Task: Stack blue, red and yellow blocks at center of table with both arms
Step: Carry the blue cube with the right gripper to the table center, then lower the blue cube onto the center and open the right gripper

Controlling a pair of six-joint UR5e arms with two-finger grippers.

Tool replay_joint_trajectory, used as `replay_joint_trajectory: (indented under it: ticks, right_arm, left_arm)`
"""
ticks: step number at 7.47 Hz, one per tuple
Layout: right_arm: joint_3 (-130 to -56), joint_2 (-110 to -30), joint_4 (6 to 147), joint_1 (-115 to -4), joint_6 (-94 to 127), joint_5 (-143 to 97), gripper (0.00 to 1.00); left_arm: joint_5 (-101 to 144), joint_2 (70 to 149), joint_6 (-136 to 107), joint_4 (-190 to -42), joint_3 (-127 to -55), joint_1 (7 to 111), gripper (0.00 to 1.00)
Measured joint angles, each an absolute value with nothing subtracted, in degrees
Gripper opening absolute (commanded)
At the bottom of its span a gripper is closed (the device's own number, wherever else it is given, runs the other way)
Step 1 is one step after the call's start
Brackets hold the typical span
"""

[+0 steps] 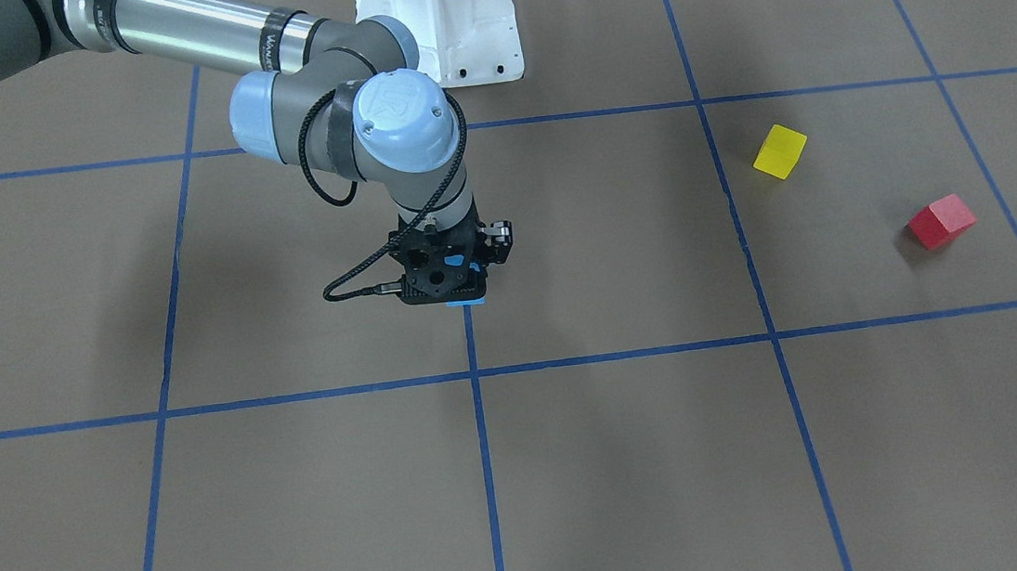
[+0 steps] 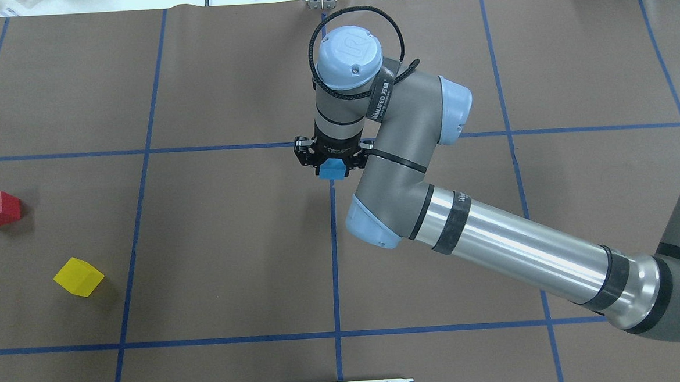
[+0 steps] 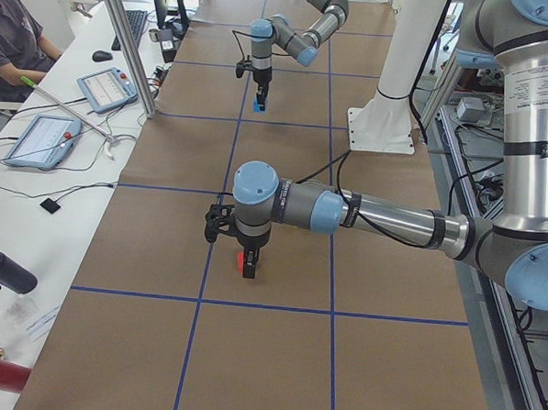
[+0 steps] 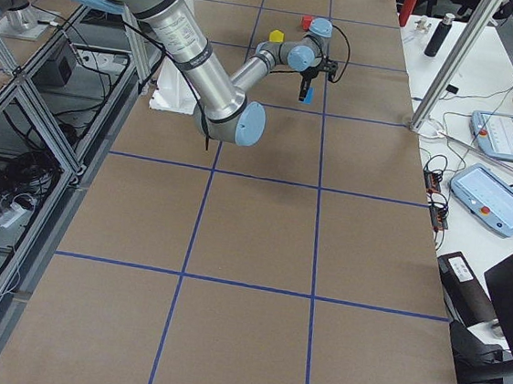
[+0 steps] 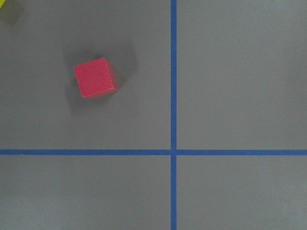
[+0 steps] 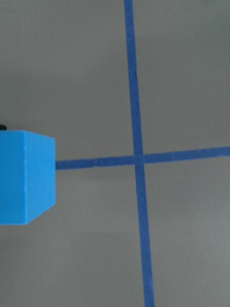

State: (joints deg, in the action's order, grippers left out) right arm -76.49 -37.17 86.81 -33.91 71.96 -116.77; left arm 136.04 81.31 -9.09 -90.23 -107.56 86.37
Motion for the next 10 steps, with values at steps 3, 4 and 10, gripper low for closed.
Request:
replay_joint_trajectory:
  ticks: [3, 4, 10]
  right_arm:
    - [-73.87, -37.04, 85.85, -32.52, 72.67, -114.01, 0.0]
    - [-73.12, -37.01, 85.21, -32.36, 72.54, -113.61, 0.0]
    - [-71.38, -37.21, 83.08, -31.82, 69.56, -113.29, 0.0]
  left_arm:
    - [136.05, 81.38, -9.05, -90.26, -107.24, 86.31, 1.0]
    - [136.05, 81.38, -9.05, -90.26, -107.31, 86.31, 1.0]
    - [136.05, 81.41, -8.98, -90.26, -107.47, 86.31, 1.0]
